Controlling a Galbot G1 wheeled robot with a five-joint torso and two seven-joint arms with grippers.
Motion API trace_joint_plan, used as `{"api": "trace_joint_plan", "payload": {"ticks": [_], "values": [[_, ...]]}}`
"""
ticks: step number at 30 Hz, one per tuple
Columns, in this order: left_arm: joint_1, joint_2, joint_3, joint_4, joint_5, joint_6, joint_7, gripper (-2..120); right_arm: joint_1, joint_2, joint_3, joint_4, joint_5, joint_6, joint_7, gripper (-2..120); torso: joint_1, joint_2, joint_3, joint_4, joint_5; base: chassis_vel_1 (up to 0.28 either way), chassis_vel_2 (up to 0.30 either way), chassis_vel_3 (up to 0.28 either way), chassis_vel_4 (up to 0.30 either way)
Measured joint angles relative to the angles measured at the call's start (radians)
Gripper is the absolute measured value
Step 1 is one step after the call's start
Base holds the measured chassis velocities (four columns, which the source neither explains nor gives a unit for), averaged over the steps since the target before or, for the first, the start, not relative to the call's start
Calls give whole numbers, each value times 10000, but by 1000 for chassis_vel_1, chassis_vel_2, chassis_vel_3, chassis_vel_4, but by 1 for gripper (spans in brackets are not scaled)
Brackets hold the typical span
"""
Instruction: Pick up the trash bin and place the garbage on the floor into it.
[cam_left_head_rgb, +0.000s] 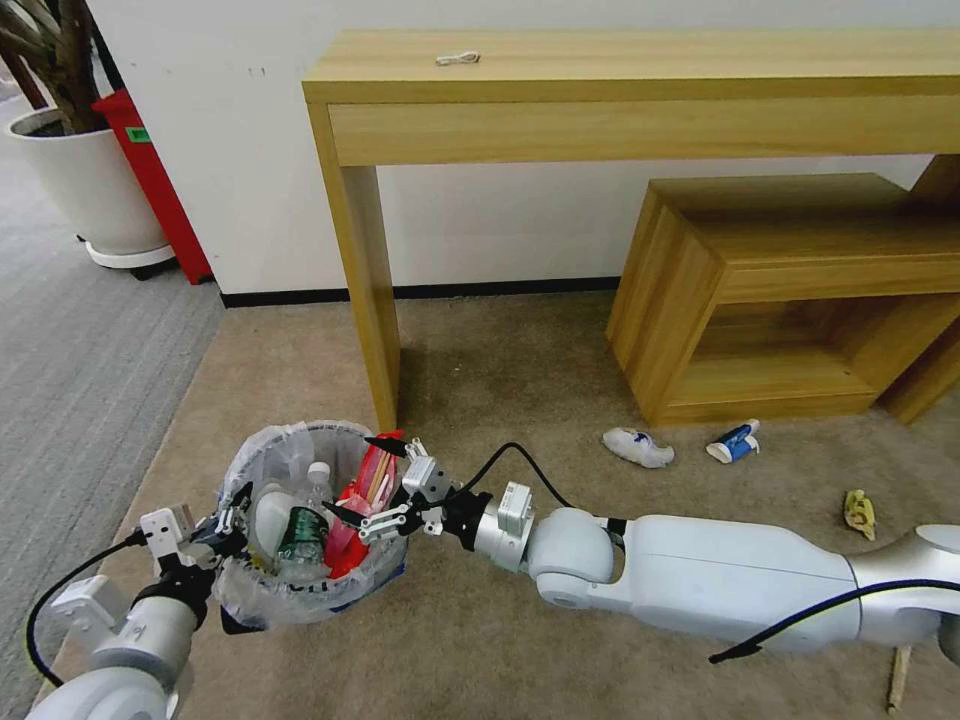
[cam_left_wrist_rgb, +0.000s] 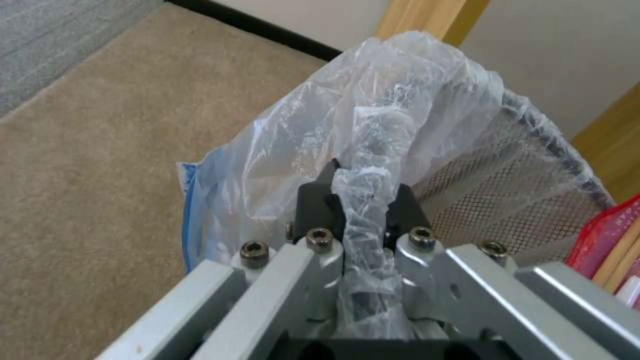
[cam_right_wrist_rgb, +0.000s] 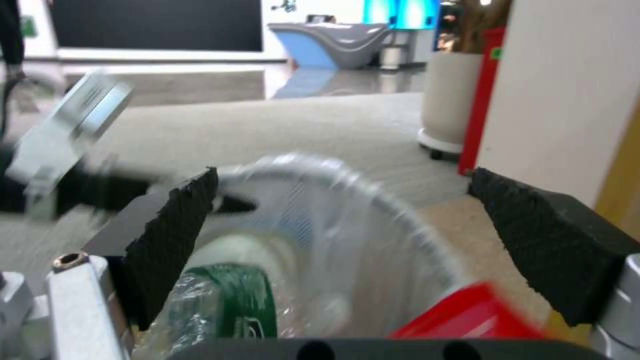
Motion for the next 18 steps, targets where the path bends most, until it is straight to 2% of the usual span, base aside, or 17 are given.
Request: {"api": "trace_joint_plan", "payload": {"ticks": [2, 6, 18], "values": [[0, 5, -21, -2, 3, -1, 0, 3, -64, 3, 213, 54, 91, -53, 101, 97, 0, 0, 0, 0, 0, 0, 0, 0, 0], [35, -44, -16, -24, 88, -2, -1, 3, -515, -53, 1347, 271, 363, -225, 450, 97, 0, 0, 0, -1, 1, 0, 0, 0, 0], [119, -145, -17, -61, 186, -9, 35, 3, -1207, -220, 2269, 316, 341, -251, 478, 99, 0, 0, 0, -1, 1, 0, 0, 0, 0]]}}
